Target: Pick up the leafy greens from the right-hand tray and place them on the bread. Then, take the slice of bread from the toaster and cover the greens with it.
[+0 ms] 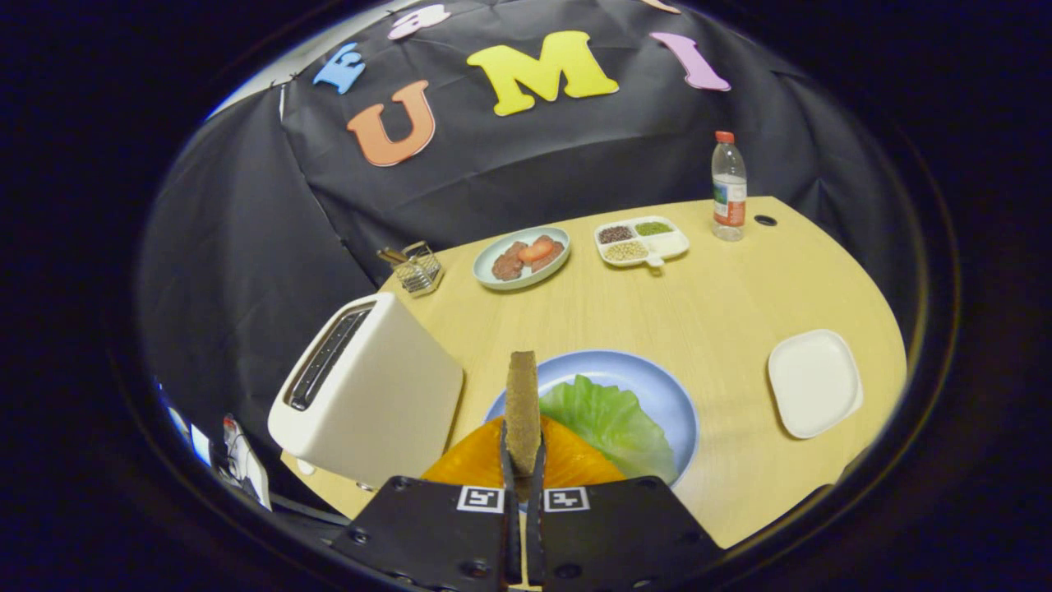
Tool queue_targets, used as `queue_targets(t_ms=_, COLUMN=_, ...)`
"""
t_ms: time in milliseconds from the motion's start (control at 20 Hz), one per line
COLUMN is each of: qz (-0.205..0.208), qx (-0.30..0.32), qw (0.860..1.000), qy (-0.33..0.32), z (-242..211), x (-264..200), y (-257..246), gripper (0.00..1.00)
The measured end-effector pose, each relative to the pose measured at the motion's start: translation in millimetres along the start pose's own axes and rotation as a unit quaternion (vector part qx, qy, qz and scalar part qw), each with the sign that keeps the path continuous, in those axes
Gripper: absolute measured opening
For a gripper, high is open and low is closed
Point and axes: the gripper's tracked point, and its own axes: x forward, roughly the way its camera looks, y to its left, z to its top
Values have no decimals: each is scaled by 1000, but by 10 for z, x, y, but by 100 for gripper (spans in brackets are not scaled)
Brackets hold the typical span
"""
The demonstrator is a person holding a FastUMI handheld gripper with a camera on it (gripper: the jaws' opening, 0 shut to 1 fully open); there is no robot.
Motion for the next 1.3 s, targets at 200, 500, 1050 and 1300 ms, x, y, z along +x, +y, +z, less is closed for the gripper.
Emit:
queue_targets(t_ms=200, qz=-17, qx=1, qw=1000, qy=13, z=-42, x=76, y=-270, gripper=8)
queue_targets(t_ms=500, qz=-37, qx=4, qw=999, qy=23, z=-91, x=163, y=-552, gripper=31)
queue_targets(t_ms=1050, qz=-71, qx=-20, qw=997, qy=-19, z=248, x=-68, y=-836, gripper=90)
queue_targets(t_ms=1300, qz=-103, qx=-63, qw=988, qy=-97, z=846, x=-626, y=-888, gripper=97)
